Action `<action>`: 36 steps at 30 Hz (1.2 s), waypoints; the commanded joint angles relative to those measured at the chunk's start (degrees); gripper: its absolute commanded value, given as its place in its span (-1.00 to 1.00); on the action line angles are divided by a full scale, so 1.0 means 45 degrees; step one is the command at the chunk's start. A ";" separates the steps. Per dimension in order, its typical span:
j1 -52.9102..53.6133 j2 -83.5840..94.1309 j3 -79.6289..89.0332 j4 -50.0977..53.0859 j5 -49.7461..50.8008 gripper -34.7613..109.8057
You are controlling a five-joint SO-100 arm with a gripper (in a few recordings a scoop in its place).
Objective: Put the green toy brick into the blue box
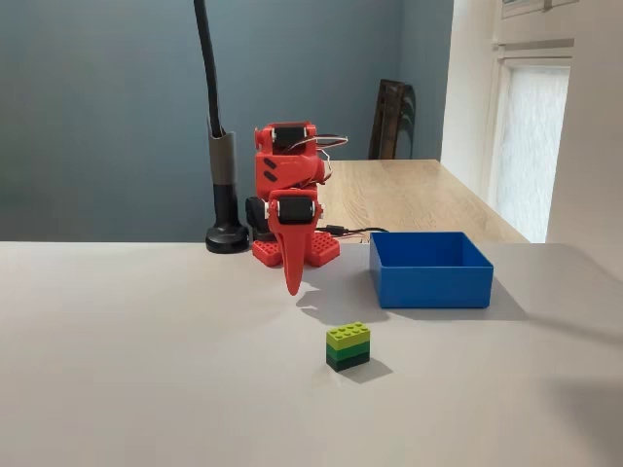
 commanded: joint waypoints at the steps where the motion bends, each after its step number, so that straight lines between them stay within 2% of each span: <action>1: 0.0137 0.0156 0.0039 0.0020 -0.0176 -0.52; 25: 0.0137 0.0117 0.0039 0.0020 0.0312 -0.52; 36: 0.0000 -0.0117 -0.1309 0.0000 0.0410 -0.52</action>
